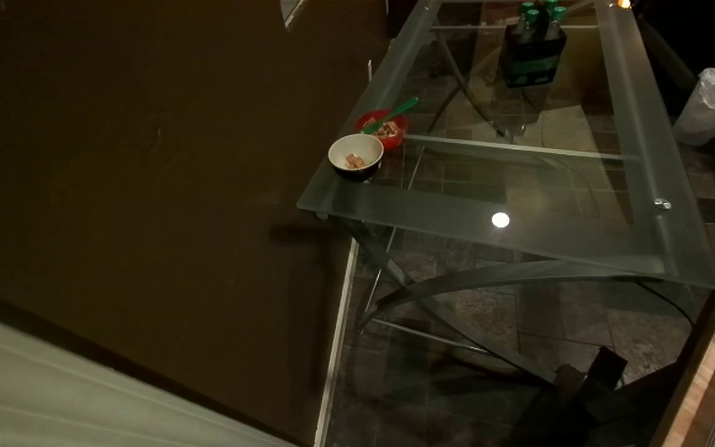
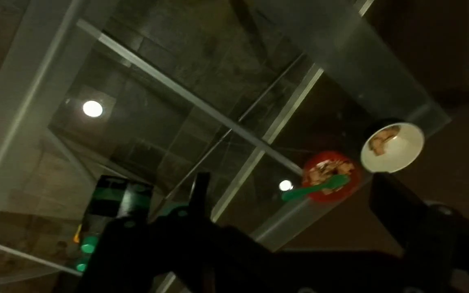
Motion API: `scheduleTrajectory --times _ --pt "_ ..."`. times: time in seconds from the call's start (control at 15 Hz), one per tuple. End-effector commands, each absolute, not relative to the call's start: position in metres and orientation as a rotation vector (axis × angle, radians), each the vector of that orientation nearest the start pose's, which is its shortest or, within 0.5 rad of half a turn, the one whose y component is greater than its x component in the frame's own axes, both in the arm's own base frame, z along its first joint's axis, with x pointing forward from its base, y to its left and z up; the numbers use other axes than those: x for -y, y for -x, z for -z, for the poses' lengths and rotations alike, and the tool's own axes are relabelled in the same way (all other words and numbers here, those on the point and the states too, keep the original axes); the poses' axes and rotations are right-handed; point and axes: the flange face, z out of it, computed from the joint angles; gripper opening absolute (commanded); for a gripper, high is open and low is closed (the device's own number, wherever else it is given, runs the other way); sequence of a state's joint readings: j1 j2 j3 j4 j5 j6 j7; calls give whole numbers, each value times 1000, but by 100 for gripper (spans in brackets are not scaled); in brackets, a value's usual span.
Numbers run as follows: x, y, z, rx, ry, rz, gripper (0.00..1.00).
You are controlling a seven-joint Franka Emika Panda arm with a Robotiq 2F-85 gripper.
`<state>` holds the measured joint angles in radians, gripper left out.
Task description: Move the packet of drinks to the left
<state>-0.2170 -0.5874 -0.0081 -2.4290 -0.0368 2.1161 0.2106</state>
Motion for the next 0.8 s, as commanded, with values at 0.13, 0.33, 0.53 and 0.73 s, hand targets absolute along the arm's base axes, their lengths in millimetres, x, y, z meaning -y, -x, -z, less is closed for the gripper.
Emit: scheduleTrajectory --times 0.13,0.33,0.53,0.73 --pt "160 -420 -516 -1055 3070 620 100" --pt "194 -428 -511 -1198 3030 728 100" --pt "196 -423 -508 -1187 3027 709 100" --pt "203 -427 -506 -1214 3017 714 100"
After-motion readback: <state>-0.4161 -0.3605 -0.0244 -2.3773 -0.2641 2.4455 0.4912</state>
